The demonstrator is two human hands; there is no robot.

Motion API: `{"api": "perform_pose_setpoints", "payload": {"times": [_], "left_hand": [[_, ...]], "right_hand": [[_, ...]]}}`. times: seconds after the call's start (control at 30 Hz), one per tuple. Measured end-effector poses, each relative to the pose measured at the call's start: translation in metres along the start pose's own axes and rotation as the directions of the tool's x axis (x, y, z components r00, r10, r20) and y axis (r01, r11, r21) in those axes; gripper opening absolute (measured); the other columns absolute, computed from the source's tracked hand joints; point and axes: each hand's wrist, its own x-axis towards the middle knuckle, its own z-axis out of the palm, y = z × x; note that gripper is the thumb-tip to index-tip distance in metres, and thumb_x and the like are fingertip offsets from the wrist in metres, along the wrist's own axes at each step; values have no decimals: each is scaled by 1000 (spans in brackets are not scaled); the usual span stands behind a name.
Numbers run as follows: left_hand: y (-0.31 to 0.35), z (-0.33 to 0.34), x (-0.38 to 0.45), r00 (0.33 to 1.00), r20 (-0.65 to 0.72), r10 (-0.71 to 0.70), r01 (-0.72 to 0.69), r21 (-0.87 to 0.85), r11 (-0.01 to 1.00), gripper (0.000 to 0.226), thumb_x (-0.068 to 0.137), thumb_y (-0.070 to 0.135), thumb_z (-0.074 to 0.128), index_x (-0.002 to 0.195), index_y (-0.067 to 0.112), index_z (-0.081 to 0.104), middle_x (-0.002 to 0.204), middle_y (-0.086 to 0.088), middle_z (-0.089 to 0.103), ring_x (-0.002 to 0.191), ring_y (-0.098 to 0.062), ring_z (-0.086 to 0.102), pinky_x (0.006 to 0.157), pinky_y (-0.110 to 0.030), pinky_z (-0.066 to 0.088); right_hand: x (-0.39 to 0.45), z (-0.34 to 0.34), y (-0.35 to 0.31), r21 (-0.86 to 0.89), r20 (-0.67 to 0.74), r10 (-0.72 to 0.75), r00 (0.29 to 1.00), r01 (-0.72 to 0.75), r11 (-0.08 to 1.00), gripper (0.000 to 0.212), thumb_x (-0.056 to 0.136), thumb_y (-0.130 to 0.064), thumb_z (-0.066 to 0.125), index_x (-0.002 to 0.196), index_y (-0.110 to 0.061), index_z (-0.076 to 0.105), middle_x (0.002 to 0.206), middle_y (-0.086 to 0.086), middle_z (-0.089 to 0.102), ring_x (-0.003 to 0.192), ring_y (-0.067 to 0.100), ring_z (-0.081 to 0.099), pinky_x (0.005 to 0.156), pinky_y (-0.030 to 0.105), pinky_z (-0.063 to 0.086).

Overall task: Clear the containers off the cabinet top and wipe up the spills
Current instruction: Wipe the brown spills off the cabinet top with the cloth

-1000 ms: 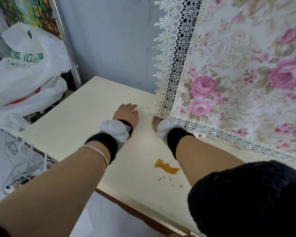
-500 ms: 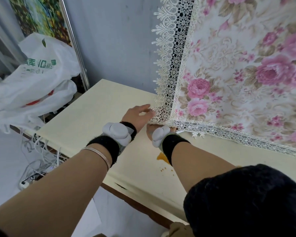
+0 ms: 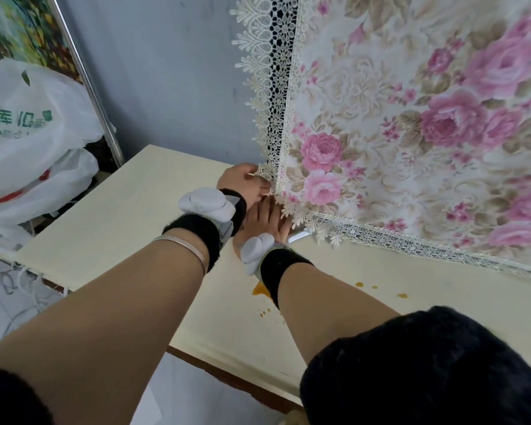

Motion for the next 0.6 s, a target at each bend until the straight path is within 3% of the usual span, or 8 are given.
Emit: {"api": "perform_pose_setpoints", "payload": {"times": [0.07,0.17,0.27,0.37,0.47,0.53,0.6], "left_hand": [[-2,-1,4,1000,9,16,-16,50,999,12,74,8,63,86,9,61,94,-22,70,90,-30,70,92,-43,55],[-7,0,4,1000,4,-18,18,71,997,32,72,16,67,103,7,67,110,-20,69,107,-34,65,101,-48,47],[-7,1,1,999,-11,-38,39,115,993,33,78,16,65,111,13,62,112,-14,67,104,-30,63,100,-41,48],[-4,4,-2,998,-25,-55,58,144,988,30,80,17,59,110,14,56,97,-11,58,87,-25,53,79,-30,41],[2,7,-10,996,-47,-77,84,172,982,13,90,15,51,102,11,49,90,-10,52,85,-22,46,66,-28,33],[1,10,-12,996,-33,-84,89,182,979,32,92,19,51,121,6,49,103,-11,57,97,-26,51,72,-26,32],[2,12,-17,994,-24,-109,112,184,977,55,94,19,49,146,11,30,136,-12,48,123,-28,48,83,-21,29]], "right_hand": [[2,5,-1,-6,-39,14,999,-14,1000,64,99,-41,26,154,-17,2,162,6,5,148,29,1,117,54,-3],[2,10,-1,16,-89,0,996,2,1000,69,98,-42,29,154,-16,1,161,6,9,147,29,6,116,55,-4],[0,11,2,27,-54,-48,997,50,998,69,99,-43,27,154,-16,-4,162,4,2,149,27,0,116,54,-6],[-5,13,3,15,-34,-106,994,107,994,65,99,-43,25,154,-20,0,163,0,-4,149,24,-6,116,52,-5],[-10,16,7,-10,-13,-160,987,160,987,62,99,-43,24,155,-25,4,163,-3,-4,149,21,-9,116,50,-7],[-18,17,11,-25,-30,-204,978,204,979,61,99,-43,24,154,-26,3,163,-6,-1,150,19,-7,117,47,-7],[-33,17,13,-31,-60,-243,968,241,970,61,98,-43,26,154,-27,5,163,-6,2,150,18,-5,117,45,-6]]}}
